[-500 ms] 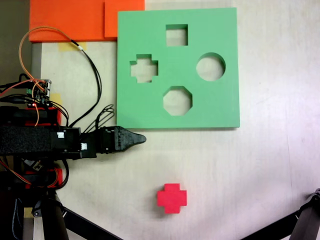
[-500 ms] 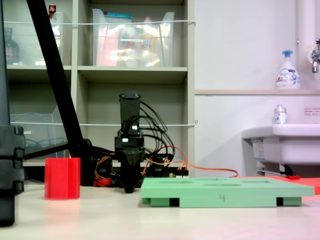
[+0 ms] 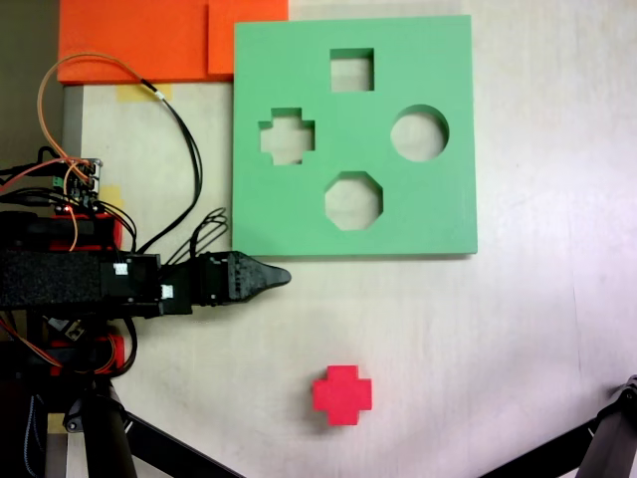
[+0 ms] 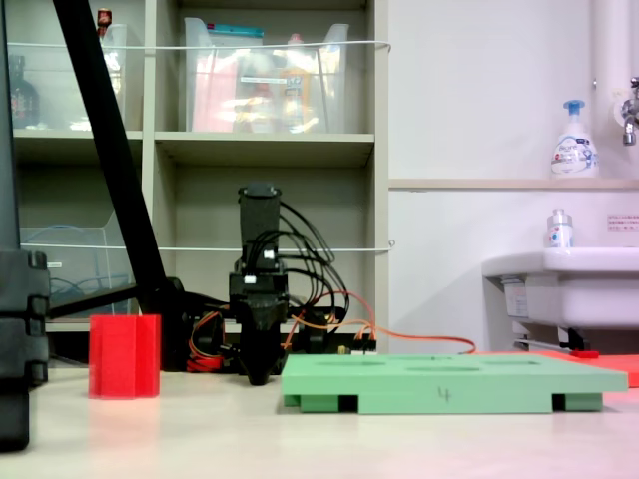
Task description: Put the cross columnar block into the corresponding hole
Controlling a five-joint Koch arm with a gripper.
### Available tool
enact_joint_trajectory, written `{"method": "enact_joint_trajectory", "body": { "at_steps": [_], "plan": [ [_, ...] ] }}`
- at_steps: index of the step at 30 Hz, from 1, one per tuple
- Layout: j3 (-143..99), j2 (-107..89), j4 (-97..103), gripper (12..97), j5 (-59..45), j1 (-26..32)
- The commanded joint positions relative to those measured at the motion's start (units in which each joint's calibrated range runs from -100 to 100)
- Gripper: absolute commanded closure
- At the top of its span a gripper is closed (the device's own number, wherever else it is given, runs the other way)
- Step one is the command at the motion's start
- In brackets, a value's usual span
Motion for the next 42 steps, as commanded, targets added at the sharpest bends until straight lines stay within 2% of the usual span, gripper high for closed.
{"method": "enact_joint_trajectory", "body": {
  "at_steps": [1,16,18,22,28,30,35,42],
  "plan": [
    [-1.5,-0.4,-2.8,58.9,-0.3,0.1],
    [-1.5,-0.4,-2.7,59.5,0.3,0.0],
    [-1.5,-0.4,-2.5,59.2,5.8,0.0],
    [-1.5,-0.4,3.8,58.3,23.7,-1.1],
    [-1.5,-0.4,4.0,62.9,31.4,-3.9],
    [0.1,-0.4,-2.3,63.0,34.1,-4.2],
    [19.9,-0.4,-32.4,64.5,40.6,-5.8],
    [38.9,-0.4,-53.2,64.2,42.8,-7.9]
  ]
}}
